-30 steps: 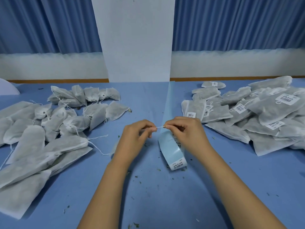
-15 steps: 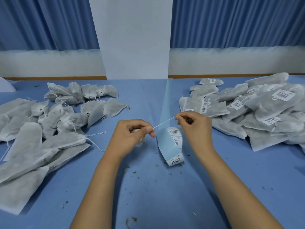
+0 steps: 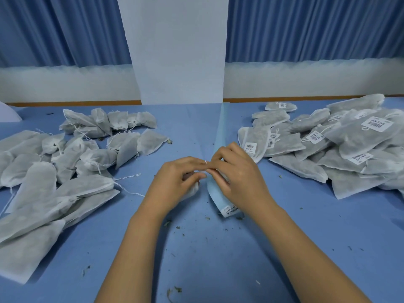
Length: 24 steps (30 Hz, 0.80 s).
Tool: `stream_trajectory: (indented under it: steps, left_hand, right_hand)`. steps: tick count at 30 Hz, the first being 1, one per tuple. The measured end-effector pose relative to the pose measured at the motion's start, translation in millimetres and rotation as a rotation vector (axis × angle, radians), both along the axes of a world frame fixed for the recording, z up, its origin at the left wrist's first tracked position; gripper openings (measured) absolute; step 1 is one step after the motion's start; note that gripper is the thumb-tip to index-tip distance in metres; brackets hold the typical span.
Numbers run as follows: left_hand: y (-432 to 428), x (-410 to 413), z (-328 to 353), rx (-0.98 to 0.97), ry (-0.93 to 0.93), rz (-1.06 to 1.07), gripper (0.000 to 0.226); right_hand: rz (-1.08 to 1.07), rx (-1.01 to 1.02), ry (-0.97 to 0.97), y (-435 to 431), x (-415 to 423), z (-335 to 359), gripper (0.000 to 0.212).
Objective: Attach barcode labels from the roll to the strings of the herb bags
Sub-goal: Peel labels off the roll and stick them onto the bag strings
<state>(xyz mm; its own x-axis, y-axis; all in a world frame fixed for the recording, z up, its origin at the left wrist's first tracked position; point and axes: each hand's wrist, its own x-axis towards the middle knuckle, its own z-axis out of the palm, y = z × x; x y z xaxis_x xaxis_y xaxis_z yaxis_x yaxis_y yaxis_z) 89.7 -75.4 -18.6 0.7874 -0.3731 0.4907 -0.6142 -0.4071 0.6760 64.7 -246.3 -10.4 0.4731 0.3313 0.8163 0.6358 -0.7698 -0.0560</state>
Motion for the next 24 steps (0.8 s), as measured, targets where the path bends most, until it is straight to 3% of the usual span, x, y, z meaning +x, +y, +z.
stream_trajectory:
  steps: [6,12,16,19,24]
  left_hand:
    - [-16,-8,1,-0.105,0.134,-0.049,0.015]
    - [-18,-12,4,-0.218,0.049,0.052,0.007]
    - [-21,-11,4,-0.379,0.116,0.152,0.011]
    - [-19,-11,5,-0.472,0.249,0.165,0.016]
    - [-18,-11,2,-0.296,0.31,0.074,0.02]
  right_hand:
    - [0.019,0.109,0.026,-13,2,5,0.005]
    - [-0.032,0.397,0.255,-8,3,-2,0.005]
    - [-0.01,0.517,0.398,-5,4,-4,0.008]
    - [-0.01,0.492,0.357,-4,2,-3,0.007]
    - [0.006,0.447,0.241,-5,1,0,0.005]
